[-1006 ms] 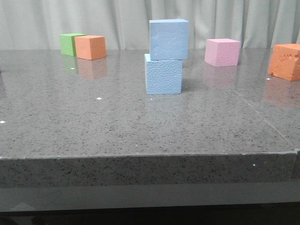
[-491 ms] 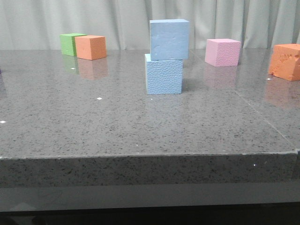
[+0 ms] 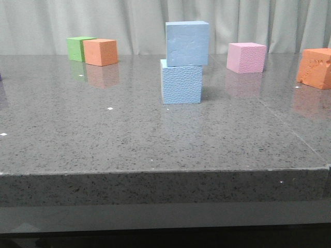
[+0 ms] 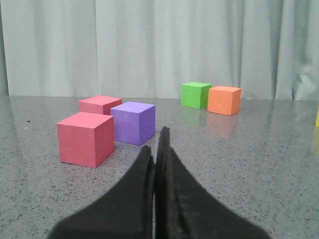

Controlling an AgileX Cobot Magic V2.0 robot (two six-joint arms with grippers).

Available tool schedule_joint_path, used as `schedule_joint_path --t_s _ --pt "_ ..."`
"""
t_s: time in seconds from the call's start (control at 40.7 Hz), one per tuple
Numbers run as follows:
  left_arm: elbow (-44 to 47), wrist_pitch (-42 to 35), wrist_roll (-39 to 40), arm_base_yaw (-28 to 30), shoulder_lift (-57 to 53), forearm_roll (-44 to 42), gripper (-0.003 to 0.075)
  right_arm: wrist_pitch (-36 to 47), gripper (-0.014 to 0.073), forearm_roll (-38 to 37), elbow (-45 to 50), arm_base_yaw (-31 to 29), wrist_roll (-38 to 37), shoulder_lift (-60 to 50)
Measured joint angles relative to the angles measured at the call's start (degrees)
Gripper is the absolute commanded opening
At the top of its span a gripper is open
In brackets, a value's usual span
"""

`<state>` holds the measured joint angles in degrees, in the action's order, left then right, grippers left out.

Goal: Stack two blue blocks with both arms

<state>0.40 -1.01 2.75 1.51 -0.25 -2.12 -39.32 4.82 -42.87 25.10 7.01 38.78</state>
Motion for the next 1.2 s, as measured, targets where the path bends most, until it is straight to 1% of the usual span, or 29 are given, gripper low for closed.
schedule_joint_path --t_s 0.638,0.785,0.859,0.957,1.08,1.203 --pt "0.0 0.1 0.0 0.0 0.0 0.0 -0.0020 0.0 -0.0069 0.0 0.0 -0.1 0.0 0.0" --pt "0.0 0.1 0.0 0.0 0.0 0.0 -0.0020 -0.1 -0.0069 0.0 0.1 -2.6 0.0 -1.9" --pt "0.0 0.1 0.0 0.0 0.0 0.0 -0.0020 0.5 -0.0069 -0.2 1.0 -5.5 0.0 -4.6" --pt "0.0 0.1 0.0 0.0 0.0 0.0 -0.0020 4.5 -0.0069 -0.2 4.4 -9.5 0.0 -8.9" --pt "0.0 0.1 0.0 0.0 0.0 0.0 -0.0020 13.7 -0.0069 -0.2 12.3 -13.6 0.0 -14.4" --pt "0.0 0.1 0.0 0.0 0.0 0.0 -0.0020 23.4 -0.0069 -0.3 21.5 -16.0 0.0 -20.1"
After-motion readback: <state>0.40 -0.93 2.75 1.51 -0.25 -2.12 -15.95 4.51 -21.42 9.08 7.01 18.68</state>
